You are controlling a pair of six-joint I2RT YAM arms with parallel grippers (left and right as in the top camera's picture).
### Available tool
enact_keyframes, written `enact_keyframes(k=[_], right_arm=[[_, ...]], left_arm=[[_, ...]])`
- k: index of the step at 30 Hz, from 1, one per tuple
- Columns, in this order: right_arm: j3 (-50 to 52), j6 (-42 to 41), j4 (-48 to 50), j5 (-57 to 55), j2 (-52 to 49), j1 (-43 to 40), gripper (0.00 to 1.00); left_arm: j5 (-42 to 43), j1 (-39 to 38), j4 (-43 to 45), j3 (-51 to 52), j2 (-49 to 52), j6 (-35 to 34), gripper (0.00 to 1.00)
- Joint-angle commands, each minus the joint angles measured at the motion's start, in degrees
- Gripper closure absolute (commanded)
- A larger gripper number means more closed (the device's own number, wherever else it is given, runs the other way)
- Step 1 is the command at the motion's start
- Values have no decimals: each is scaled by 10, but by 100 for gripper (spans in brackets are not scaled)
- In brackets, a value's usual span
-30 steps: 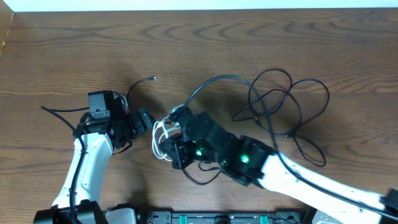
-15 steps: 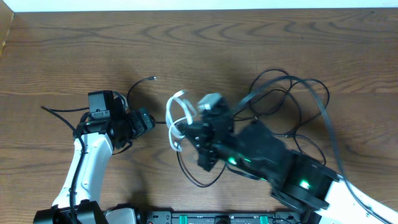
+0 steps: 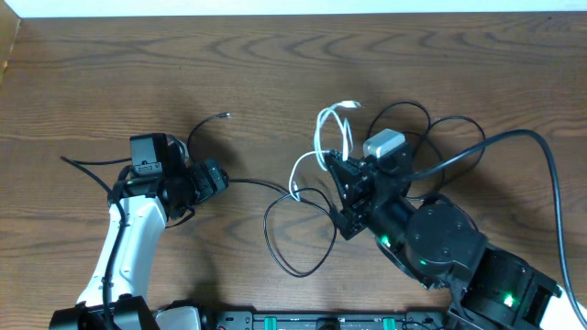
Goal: Untangle cables
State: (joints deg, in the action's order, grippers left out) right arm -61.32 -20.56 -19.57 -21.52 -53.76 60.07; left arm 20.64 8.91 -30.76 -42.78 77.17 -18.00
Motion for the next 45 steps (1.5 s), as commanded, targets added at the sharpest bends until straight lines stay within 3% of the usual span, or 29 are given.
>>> enact_keyframes(k=[1,8,9,12,17,30,41,45], right_arm=[[-3,-18,-2,-20,3,2,99],[-3,-166,-21,0,4,-3,99],[-3,-225,-46,0,3,-12,99],[-3,-273,-92,1,-12,-25,99],[-3,-276,-132,77,-43,-31,99],[-3,-257,2,446,39,-171,99],[-3,-203,-59,451,60,-265,99],[-3,-283,-97,472,55,-286,99]], left_arm=[[-6,1,0,4,3,1,4],[-6,1,0,4,3,1,4],[-6,1,0,4,3,1,4],[-6,1,0,4,3,1,4],[-6,1,0,4,3,1,5],[-6,1,0,4,3,1,4],[-6,1,0,4,3,1,4],[-6,1,0,4,3,1,4]])
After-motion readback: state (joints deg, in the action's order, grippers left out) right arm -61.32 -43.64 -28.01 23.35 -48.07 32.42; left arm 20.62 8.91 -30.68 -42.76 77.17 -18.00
